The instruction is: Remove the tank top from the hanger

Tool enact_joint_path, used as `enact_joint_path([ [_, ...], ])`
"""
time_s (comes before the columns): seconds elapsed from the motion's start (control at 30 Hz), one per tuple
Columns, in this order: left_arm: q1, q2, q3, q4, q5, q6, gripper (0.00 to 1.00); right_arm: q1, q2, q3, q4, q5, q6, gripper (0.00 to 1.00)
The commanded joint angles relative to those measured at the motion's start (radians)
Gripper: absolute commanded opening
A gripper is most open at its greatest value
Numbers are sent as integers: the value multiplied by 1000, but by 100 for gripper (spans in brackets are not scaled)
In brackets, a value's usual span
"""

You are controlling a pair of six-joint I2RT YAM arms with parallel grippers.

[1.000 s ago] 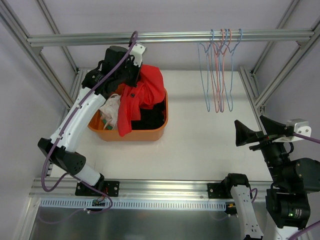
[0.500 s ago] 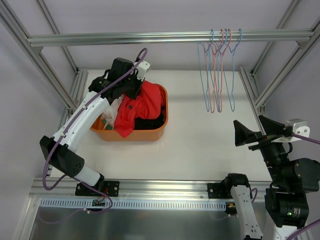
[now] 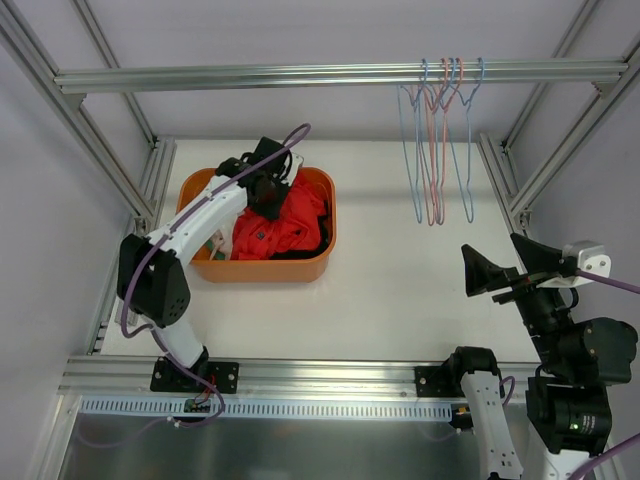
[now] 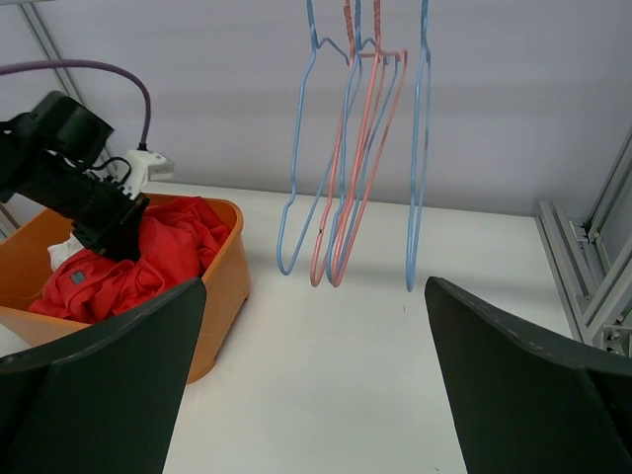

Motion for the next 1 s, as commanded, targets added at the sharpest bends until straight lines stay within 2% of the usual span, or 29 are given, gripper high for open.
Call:
enact_joint_path([
  [0.0, 2, 51, -6, -74, -78, -52, 0, -4, -8, -8, 59, -31, 13, 100],
  [0.2, 3, 131, -2, -73, 12, -125, 0, -4, -7, -37, 75, -71, 30, 99],
  [0.37, 5, 91, -3, -73, -40, -180, 4, -4, 4, -45, 72, -94, 27, 100],
  [0.47, 3, 60, -5, -80, -12, -194, 4, -4, 6, -44, 72, -94, 24, 99],
  [0.53, 3, 56, -31, -85, 17, -200, 0, -4, 7, -44, 73, -94, 24, 99],
  [0.73, 6, 72, -63, -92, -73, -266, 0, -4, 27, -36, 73, -117, 33, 100],
  [0.77, 5, 48, -58, -92, -80, -283, 4, -4, 30, -33, 73, -120, 34, 100],
  [0.83, 5, 19, -39, -92, -103, -297, 20, -4, 29, -27, 73, -125, 34, 99],
  [0.9, 5, -29, -28, -92, -106, -308, 45, -4, 29, -27, 72, -124, 33, 99],
  [0.93, 5, -49, -19, -92, -110, -317, 67, -4, 27, -27, 70, -123, 33, 99],
  [0.97, 5, -67, -15, -91, -110, -319, 80, -4, 27, -27, 72, -122, 31, 100],
])
